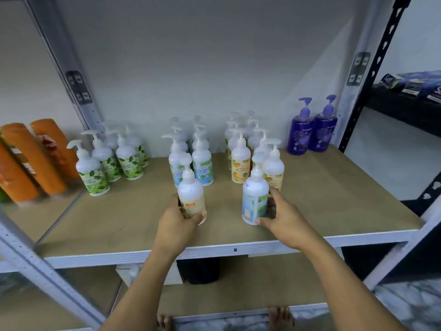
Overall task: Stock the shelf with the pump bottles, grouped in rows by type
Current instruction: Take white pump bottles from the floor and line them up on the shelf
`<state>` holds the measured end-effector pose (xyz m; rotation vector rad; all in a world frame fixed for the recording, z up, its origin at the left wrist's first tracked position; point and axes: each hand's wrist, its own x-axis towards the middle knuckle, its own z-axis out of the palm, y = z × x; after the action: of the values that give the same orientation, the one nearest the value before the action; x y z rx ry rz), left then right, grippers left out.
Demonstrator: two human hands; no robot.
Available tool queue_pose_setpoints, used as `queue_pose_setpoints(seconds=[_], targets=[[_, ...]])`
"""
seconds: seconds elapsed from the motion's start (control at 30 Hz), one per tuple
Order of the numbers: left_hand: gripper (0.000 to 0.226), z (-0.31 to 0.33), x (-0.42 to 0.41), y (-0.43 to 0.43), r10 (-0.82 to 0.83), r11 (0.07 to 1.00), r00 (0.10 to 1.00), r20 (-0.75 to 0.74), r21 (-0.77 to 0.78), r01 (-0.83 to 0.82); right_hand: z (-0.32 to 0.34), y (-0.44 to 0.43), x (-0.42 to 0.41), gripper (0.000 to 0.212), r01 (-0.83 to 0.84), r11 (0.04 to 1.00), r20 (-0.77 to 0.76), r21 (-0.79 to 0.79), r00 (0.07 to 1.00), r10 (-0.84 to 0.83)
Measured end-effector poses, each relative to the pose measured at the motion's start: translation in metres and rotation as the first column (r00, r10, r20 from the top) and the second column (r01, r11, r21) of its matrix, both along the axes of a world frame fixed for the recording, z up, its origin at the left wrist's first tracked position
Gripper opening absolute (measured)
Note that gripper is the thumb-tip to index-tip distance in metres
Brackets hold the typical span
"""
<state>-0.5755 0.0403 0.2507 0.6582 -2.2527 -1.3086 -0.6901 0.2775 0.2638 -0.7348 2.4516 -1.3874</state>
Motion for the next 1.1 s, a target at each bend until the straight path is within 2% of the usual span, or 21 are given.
queue_pose_setpoints(seconds=[0.43,0.57,0.67,0.73,0.8,0.87,0.97,1.1], targets=[[0.048,-0.002,0.010,-0.008,-0.021,0.999,0.999,0.031,-0.048,0.022,-0.008,-0.004,0.000,0.067,0.045,0.999,-0.023,0.003,0.999,-0.045],[0.046,-0.002,0.018,-0.027,0.032,0.996,0.999,0.041,-0.080,-0.029,-0.008,-0.008,0.003,0.064,0.062,0.998,-0.041,0.008,0.997,-0.062],[0.055,0.000,0.027,-0.046,0.142,0.985,0.988,0.056,-0.109,-0.135,-0.010,-0.011,0.004,0.062,0.054,0.998,-0.061,0.018,0.997,-0.053],[0.079,0.001,0.035,-0.063,0.189,0.974,0.975,0.115,-0.151,-0.171,-0.010,-0.015,0.005,0.062,0.045,0.999,-0.060,0.017,0.997,-0.044],[0.101,-0.003,0.042,-0.083,0.229,0.950,0.934,0.275,-0.271,-0.153,-0.011,-0.019,0.006,0.060,0.037,0.999,-0.061,0.015,0.997,-0.036],[0.096,-0.004,0.048,-0.092,0.263,0.915,0.858,0.441,-0.396,-0.078,-0.012,-0.023,0.006,0.057,0.027,0.999,-0.069,0.018,0.997,-0.026],[0.079,-0.001,0.056,-0.090,0.249,0.872,0.837,0.487,-0.489,0.025,-0.013,-0.033,0.008,0.057,0.009,1.000,-0.076,0.010,0.997,-0.009],[0.096,-0.003,0.058,-0.093,0.227,0.866,0.806,0.547,-0.491,0.090,-0.014,-0.058,0.008,0.060,-0.008,1.000,-0.090,-0.011,0.996,0.007]])
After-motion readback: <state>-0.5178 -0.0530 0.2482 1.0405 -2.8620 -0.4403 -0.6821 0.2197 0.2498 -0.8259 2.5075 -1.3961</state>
